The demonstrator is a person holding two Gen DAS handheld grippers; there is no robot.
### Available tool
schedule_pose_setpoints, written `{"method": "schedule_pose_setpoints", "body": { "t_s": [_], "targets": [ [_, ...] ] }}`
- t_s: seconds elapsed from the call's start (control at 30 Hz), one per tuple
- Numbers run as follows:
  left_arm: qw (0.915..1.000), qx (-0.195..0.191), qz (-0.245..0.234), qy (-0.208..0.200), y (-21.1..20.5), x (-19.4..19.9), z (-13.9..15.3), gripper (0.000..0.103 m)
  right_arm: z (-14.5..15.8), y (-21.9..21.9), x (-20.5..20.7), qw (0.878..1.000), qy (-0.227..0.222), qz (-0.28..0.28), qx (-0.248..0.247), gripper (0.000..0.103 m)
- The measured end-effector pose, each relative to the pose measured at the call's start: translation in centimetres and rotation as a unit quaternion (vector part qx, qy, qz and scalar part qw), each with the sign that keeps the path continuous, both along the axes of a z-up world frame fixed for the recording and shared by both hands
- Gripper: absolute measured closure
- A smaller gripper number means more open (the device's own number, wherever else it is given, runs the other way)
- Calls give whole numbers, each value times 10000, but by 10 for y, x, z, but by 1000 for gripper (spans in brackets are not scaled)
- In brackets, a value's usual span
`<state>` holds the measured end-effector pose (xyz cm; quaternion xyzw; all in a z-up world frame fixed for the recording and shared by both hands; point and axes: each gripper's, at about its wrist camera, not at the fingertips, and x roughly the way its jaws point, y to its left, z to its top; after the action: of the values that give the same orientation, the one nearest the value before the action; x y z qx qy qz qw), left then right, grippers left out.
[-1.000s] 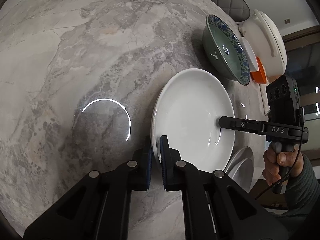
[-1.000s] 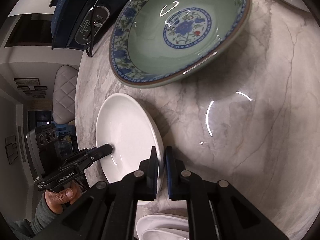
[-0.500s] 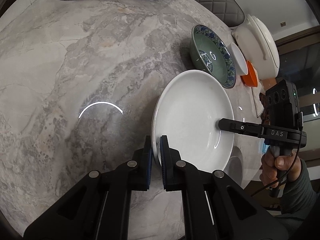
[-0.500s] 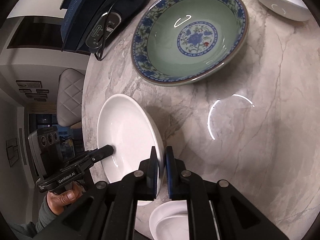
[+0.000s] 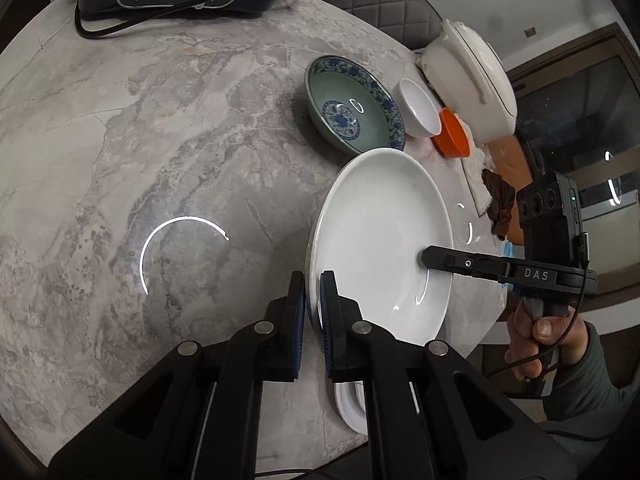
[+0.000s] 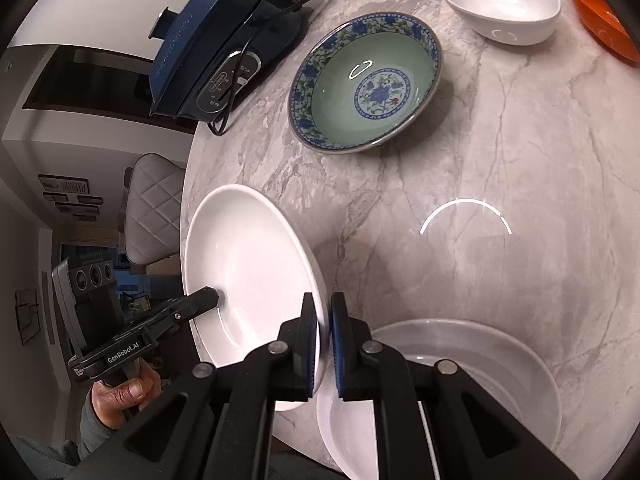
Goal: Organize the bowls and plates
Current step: 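Lift the smaller white plate with both grippers and carry it over the plate stack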
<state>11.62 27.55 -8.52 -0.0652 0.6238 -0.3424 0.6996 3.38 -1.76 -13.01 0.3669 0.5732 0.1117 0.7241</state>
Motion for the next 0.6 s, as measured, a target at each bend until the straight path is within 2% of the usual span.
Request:
{"method": "schedule_pose_setpoints", "body": {
  "t_s": [0.17, 0.37, 0.6],
  "targets": [
    [9995, -17, -318, 61, -14, -26, 4, 97, 4, -7, -34, 9996, 2, -267, -12, 94],
    [9966, 104, -760, 287, -37, -66, -13, 97, 0, -20, -80, 9980, 168, -605, -30, 94],
    [9937, 273, -991, 452, -63, -106, -36, 97, -22, -40, -129, 9952, 453, -857, 136, 94]
  ]
}}
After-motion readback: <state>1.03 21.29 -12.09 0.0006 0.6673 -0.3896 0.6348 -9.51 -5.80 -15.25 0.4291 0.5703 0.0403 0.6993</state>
